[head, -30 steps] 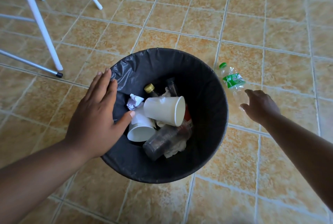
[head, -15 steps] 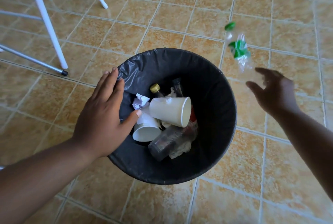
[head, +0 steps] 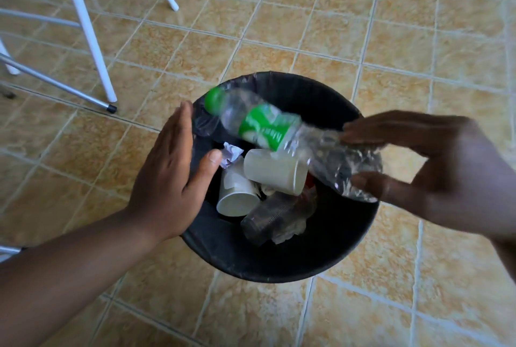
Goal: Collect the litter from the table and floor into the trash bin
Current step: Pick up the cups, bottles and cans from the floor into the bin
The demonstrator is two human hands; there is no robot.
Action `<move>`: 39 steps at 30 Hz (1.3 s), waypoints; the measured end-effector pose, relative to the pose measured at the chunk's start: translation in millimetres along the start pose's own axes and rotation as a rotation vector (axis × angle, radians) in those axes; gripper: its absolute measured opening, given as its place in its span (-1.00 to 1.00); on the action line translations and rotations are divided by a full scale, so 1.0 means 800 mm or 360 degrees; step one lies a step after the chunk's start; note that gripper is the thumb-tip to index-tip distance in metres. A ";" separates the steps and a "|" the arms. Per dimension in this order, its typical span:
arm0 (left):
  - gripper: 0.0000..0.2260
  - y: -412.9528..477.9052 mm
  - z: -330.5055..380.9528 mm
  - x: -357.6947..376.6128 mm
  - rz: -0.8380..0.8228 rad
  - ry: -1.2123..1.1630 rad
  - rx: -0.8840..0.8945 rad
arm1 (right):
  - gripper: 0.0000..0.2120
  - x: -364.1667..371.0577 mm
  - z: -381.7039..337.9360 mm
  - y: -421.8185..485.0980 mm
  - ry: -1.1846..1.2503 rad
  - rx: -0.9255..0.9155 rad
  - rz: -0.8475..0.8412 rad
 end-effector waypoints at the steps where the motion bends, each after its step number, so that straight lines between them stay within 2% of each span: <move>1: -0.30 0.000 0.000 -0.001 0.0002 -0.0035 0.0018 | -0.56 0.006 -0.007 0.000 -0.0042 -0.0031 -0.0068; 6: -0.32 0.000 -0.001 -0.001 0.0007 -0.0043 0.0018 | -0.60 0.037 -0.026 0.000 -0.0065 -0.0109 -0.0323; 13: -0.30 0.001 0.000 -0.001 0.0016 0.0107 0.0008 | -0.49 0.078 -0.040 0.000 -0.0157 -0.0207 -0.0593; 16: -0.29 0.002 0.001 0.000 0.0008 0.0120 0.0008 | -0.48 0.079 -0.039 -0.002 -0.0117 -0.0224 -0.0635; 23: -0.29 0.003 -0.001 0.001 0.0007 0.0136 0.0011 | -0.64 0.079 -0.039 -0.005 -0.0140 -0.0340 -0.0611; 26: -0.28 0.003 -0.002 0.002 0.0018 0.0158 0.0016 | -0.63 0.070 -0.035 -0.002 -0.0153 -0.0332 -0.0477; 29: -0.28 0.003 -0.002 0.002 0.0047 0.0186 0.0030 | -0.64 0.045 -0.018 0.002 -0.0100 -0.0146 -0.0031; 32: -0.28 0.004 -0.004 0.002 0.0044 0.0219 0.0040 | -0.71 0.026 0.007 -0.002 -0.0259 0.0110 0.0356; 35: -0.27 0.004 -0.003 0.002 0.0042 0.0280 0.0075 | -0.65 0.029 0.028 -0.008 -0.0389 0.0268 0.0407; 39: -0.28 0.005 -0.002 0.000 0.0032 0.0288 0.0084 | -0.56 0.038 0.044 -0.014 -0.0208 0.0407 0.0426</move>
Point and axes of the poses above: each hand's wrist, its own y-axis towards the middle knuckle, its own x-axis out of the palm, z = x × y, the point moved 6 cm from there along y, towards the middle knuckle, and after that the axes turned 10 degrees about -x, right-handed, at the moved point
